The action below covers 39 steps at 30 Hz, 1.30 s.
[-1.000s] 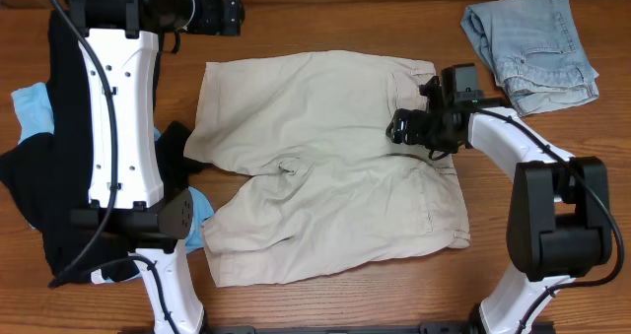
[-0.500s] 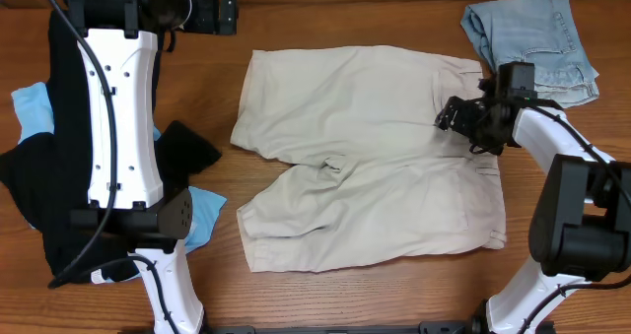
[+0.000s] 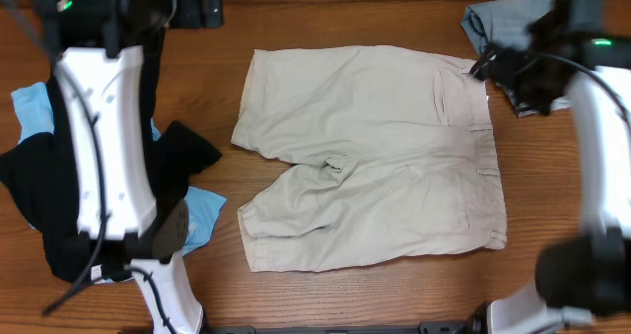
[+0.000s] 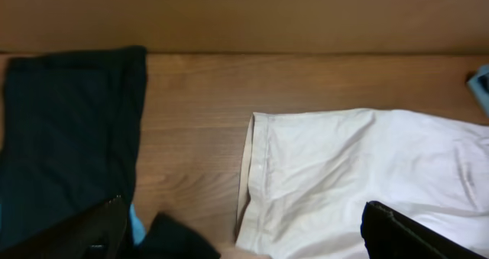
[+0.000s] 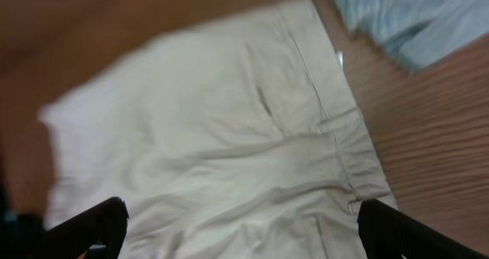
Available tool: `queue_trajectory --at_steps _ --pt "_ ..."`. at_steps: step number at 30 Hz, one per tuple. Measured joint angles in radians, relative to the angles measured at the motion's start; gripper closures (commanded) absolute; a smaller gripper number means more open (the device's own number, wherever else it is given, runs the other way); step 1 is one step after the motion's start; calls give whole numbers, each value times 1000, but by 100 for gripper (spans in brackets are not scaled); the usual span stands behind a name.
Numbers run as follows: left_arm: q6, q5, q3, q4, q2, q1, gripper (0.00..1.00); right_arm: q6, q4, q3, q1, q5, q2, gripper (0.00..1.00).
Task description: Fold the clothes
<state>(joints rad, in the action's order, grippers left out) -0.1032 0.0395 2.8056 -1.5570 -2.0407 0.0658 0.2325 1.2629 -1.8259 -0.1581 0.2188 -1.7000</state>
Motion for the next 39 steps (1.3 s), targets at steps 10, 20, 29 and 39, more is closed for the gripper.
queue_trajectory --at_steps 10,20,29,39 --pt "-11 -25 -46 -128 311 0 0 0 260 -113 0 8 494 0" --pt "-55 -7 -718 -121 633 0 4 76 433 -27 0 -5 686 0" --pt "8 62 -1411 233 671 5 20 142 392 219 0 -45 697 0" --pt "156 251 -1824 602 610 37 15 156 342 315 0 -48 689 0"
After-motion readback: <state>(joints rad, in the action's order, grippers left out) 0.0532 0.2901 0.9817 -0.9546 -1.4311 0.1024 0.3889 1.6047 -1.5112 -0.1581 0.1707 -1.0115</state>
